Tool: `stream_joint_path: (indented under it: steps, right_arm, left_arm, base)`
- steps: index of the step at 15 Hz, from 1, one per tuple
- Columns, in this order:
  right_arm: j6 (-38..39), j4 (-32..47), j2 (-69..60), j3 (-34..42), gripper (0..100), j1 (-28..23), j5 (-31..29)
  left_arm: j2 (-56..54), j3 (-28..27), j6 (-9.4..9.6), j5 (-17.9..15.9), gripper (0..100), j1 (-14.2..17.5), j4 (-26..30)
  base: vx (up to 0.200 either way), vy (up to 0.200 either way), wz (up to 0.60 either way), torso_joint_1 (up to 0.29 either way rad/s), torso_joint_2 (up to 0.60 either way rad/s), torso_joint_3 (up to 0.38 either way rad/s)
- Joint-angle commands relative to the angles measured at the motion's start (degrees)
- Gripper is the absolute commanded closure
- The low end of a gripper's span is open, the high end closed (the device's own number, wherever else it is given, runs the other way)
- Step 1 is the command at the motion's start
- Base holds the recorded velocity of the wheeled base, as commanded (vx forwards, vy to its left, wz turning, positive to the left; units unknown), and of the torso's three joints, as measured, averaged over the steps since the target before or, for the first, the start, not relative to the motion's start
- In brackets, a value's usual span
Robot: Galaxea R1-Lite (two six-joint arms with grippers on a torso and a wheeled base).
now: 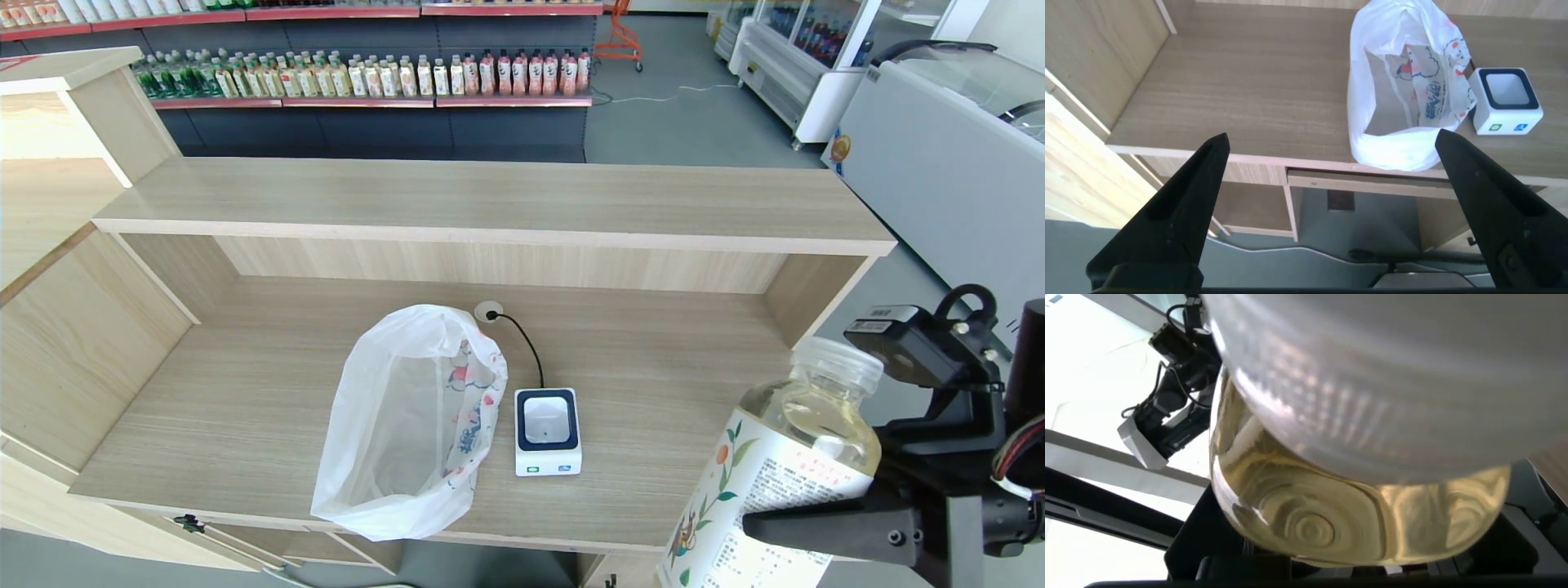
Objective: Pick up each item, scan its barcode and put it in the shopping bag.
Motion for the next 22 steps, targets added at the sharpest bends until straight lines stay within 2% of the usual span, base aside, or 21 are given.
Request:
stream_joint_path:
  steps: [1,5,7,8,10,12,14,17,22]
  right_arm:
    - [-0.12,-0.12,0.03,0.08,100,0.02,-0.07]
    - [-0.29,-0.12,-0.23,0.08,100,-0.16,-0.42]
    - [-2.32,-0.3,-0.05,-0.18,100,-0.16,-4.64]
    - [-5.57,-0.3,0.83,-0.8,100,-0.42,-9.47]
    - [-18.14,-0.39,2.85,-0.8,100,-1.83,-21.51]
    - [-31.23,-0.82,4.08,-0.71,100,-4.73,-28.46]
    - [-39.23,-5.22,5.66,0.0,100,-6.75,-30.04]
    - [-45.03,-14.98,8.65,0.44,100,-6.84,-30.21]
    - [-66.12,-16.21,9.79,0.52,100,-7.02,-29.86]
  left_arm:
    - [-0.02,0.01,-0.01,0.02,0,0.06,-0.01]
    - [-0.02,0.01,-0.01,0.02,0,0.06,-0.01]
    - [-0.02,0.01,-0.01,0.02,0,0.06,-0.01]
    - [-0.02,0.01,-0.01,0.02,0,0.06,-0.01]
    - [-0.02,0.01,-0.01,0.02,0,0.06,-0.01]
    - [-0.02,0.01,-0.01,-0.06,0,0.06,-0.01]
    - [-0.02,0.01,-0.01,0.02,0,0.06,-0.01]
    - [-0.02,0.01,-0.01,0.02,0,0.06,-0.01]
    - [-0.02,0.01,-0.01,0.02,0,0.06,-0.01]
  base:
    - [0.0,0.0,0.0,0.0,0.0,0.0]
    - [0.0,0.0,0.0,0.0,0.0,0.0]
    - [0.0,0.0,0.0,0.0,0.0,0.0]
    - [0.0,0.0,0.0,0.0,0.0,0.0]
    - [0.0,0.0,0.0,0.0,0.0,0.0]
    - [0.0,0.0,0.0,0.0,0.0,0.0]
    - [0.0,0.0,0.0,0.0,0.0,0.0]
    - [0.0,0.0,0.0,0.0,0.0,0.0]
    - [0.0,0.0,0.0,0.0,0.0,0.0]
